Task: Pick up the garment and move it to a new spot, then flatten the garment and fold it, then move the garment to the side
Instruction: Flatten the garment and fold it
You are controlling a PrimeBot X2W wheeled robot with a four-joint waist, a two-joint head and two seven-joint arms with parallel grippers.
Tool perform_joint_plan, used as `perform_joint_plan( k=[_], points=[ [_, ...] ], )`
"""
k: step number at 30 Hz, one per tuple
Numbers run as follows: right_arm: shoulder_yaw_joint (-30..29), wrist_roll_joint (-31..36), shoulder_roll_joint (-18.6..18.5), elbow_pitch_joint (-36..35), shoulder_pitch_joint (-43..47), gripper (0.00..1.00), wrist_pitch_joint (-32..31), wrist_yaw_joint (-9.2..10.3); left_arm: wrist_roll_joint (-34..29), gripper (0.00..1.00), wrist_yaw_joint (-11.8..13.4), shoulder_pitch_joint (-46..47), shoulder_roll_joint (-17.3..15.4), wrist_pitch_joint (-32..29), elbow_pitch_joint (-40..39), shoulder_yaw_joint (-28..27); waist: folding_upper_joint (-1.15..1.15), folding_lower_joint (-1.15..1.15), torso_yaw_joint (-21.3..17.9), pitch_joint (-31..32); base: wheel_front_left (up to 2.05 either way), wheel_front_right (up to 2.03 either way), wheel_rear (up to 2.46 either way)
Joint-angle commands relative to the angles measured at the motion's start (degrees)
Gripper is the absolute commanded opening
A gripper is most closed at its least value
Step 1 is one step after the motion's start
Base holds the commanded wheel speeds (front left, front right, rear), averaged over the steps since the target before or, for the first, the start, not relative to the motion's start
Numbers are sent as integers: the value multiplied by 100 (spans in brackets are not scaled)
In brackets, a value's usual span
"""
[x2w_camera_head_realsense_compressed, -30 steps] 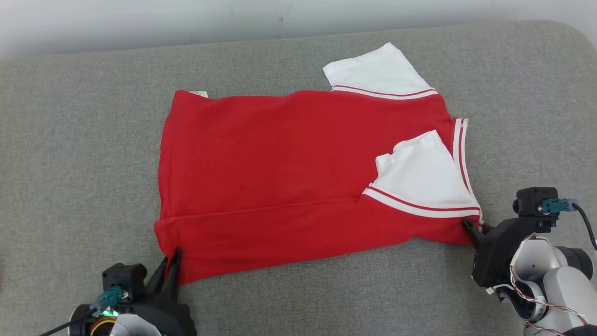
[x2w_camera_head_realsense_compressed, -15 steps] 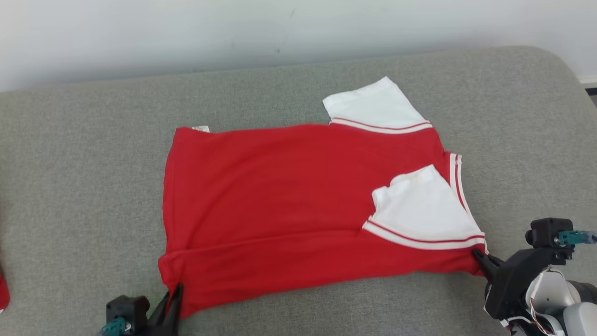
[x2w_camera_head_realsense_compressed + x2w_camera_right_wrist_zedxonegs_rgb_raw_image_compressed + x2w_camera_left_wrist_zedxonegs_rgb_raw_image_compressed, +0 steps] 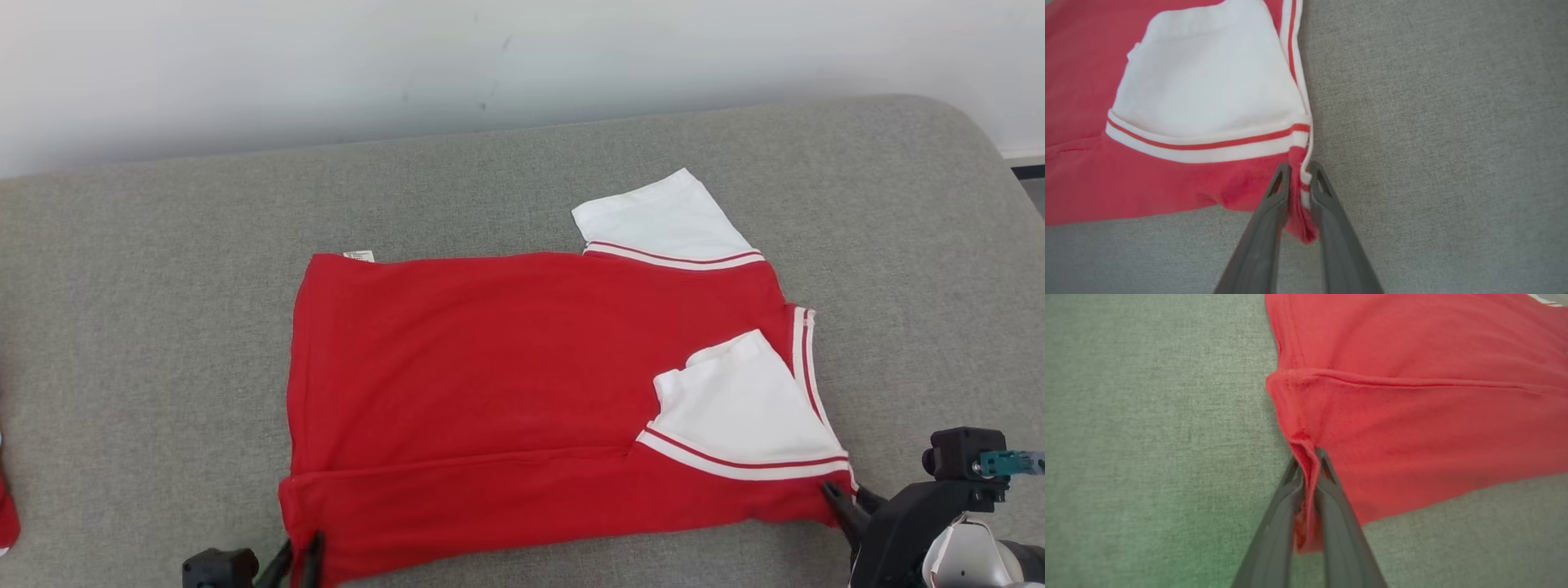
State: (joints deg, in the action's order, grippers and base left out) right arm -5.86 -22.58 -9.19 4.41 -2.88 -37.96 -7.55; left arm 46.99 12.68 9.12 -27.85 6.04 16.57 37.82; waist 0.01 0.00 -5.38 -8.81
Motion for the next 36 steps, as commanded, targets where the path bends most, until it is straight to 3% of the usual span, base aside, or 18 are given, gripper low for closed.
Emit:
perform_joint_plan(
  k=[1,9,14,17,21,24,25,26,31,36],
  points=[
    [-13,48,10,-13,28,100,90,11,88,100,50,-134,-16,8,20,-20,-1,0,3,-7,0,0,0],
    [4,132,-277,-63,-398,100,233,11,50,100,105,132,-288,-38,-255,-202,-1,0,8,-62,0,0,0],
    [212,291,-562,-210,-910,100,9,11,301,100,-157,548,-606,-245,-582,-506,-1,0,-42,-173,0,0,0],
    [494,34,-578,-247,-1422,100,-135,11,639,100,-399,842,-813,-477,-813,-793,-1,0,-157,-299,0,0,0],
    [947,-234,-706,42,-2290,100,-303,11,826,100,-801,1541,-1232,-1090,-779,-932,-1,0,-327,-638,0,0,0],
    [1328,-414,-792,414,-3015,100,-421,11,1078,100,-1130,2224,-1367,-1661,-554,-986,-1,0,-408,-969,0,0,0],
    [1328,-414,-792,414,-3015,100,-421,11,1078,100,-1130,2224,-1367,-1661,-554,-986,-1,0,-408,-969,0,0,0],
    [1567,-478,-849,668,-3476,100,-490,11,1353,100,-1239,2651,-1377,-2039,-443,-1097,-1,0,-474,-1186,0,0,0],
    [1857,-538,-807,1314,-4538,100,-357,11,1766,100,-1332,3497,-1528,-2917,-337,-1225,-1,0,-628,-1700,0,0,0],
    [1839,-449,-630,1907,-5341,100,-88,11,1709,100,-1409,4028,-1778,-3766,-458,-986,-1,0,-687,-2091,0,0,0]
  ],
)
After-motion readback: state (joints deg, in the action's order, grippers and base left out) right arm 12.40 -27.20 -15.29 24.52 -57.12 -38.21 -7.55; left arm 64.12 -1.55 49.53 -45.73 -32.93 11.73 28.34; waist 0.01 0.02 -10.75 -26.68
